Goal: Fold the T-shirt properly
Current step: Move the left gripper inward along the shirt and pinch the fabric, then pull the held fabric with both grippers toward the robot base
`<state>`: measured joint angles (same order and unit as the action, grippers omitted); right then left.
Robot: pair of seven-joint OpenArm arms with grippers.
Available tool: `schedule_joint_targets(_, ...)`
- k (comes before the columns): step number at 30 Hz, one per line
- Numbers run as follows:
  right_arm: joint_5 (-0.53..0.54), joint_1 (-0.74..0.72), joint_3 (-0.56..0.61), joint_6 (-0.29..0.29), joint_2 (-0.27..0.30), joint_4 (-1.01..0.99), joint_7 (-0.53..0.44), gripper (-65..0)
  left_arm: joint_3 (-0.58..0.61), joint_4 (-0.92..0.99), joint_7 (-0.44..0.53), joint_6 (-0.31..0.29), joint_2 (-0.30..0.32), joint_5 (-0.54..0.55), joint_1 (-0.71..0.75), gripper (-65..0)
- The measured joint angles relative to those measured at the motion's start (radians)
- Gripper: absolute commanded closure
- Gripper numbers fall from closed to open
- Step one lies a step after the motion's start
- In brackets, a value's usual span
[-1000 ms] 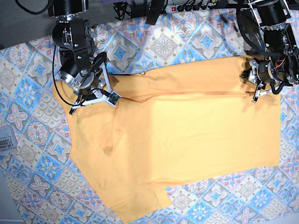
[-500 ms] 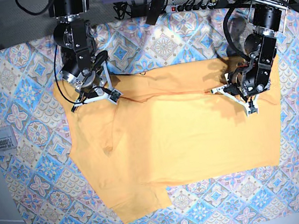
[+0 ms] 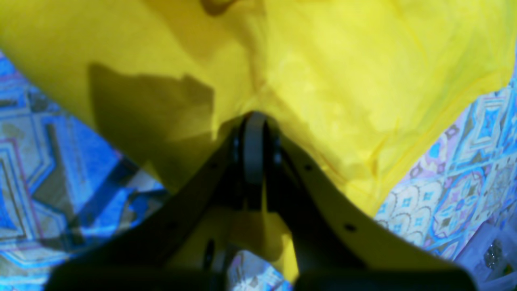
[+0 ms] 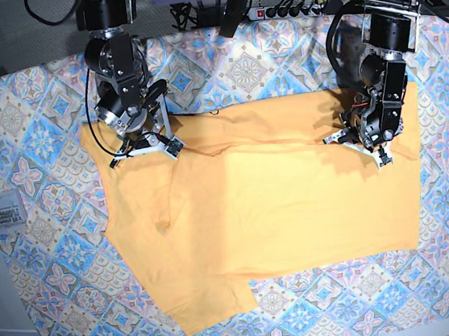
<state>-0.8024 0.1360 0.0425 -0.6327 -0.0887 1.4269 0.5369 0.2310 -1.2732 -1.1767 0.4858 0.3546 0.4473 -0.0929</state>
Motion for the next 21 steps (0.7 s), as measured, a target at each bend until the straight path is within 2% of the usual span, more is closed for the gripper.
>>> schedule_joint_targets(4,0.001,0.040,0.002,0.034,0.000,0.013,-0.044,0.0,-0.005,-0.016,0.016,-0.003,0.000,-0.004,0.025,0.0)
schedule_joint_targets(9,0.000,0.116,0.000,0.036,0.005,0.080,-0.044,0.0,-0.003,-0.112,0.125,-0.021,0.008,-0.037,0.119,0.0)
schedule_joint_targets(13,0.019,0.161,0.002,0.000,0.036,0.131,-0.042,0.0,-0.002,-0.182,0.063,-0.018,0.020,-0.033,0.162,0.0)
schedule_joint_targets(17,0.010,0.188,0.002,0.001,0.039,0.151,-0.043,0.0,0.002,-0.200,0.051,-0.016,0.032,-0.036,0.180,0.0)
schedule_joint_targets(19,-0.008,0.187,0.002,-0.011,0.044,0.151,-0.043,0.0,0.038,-0.220,0.049,-0.018,0.053,-0.030,0.192,0.0)
schedule_joint_targets(21,-0.025,0.205,0.003,0.002,0.043,0.154,-0.053,0.0,0.073,-0.234,0.058,-0.018,0.061,-0.041,0.206,0.0)
